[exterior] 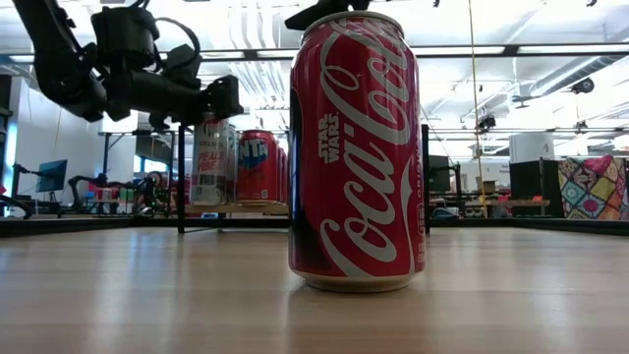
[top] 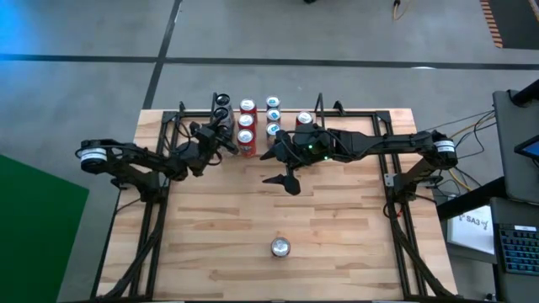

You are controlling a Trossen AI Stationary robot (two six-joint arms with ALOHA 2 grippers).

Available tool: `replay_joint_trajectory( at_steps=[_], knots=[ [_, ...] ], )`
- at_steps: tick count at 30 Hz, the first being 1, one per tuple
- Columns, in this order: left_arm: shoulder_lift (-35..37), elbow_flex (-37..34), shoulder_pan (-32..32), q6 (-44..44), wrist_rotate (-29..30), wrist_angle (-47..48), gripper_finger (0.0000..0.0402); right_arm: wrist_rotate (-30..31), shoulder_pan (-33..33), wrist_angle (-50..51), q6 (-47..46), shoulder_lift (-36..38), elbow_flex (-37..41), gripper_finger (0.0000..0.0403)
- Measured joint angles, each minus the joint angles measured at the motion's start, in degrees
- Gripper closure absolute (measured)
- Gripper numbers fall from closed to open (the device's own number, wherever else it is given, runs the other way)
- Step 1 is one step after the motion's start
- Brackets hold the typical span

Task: Place canned beverage on shelf
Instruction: Put the white soda can on the shelf aligned with the other white soda cans

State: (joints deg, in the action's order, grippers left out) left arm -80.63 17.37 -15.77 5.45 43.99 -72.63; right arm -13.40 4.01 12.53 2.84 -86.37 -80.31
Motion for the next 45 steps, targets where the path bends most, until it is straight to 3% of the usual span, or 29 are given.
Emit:
replay_joint_trajectory(
  at_steps=[17,30,45],
  knots=[
    [-1.63,-0.05,0.0,0.1,0.31,-3.09,0.0175,-0.01,0.0,0.07,-0.36,0.0,0.59,0.006],
    [-1.65,-0.13,0.02,0.03,0.33,-3.22,0.0132,-0.01,0.0,0.02,-0.32,0.0,0.61,0.006],
    [2.5,-0.26,0.33,0.37,0.61,-2.67,0.0129,-0.01,0.0,-0.53,-0.91,0.0,0.58,0.006]
  ],
)
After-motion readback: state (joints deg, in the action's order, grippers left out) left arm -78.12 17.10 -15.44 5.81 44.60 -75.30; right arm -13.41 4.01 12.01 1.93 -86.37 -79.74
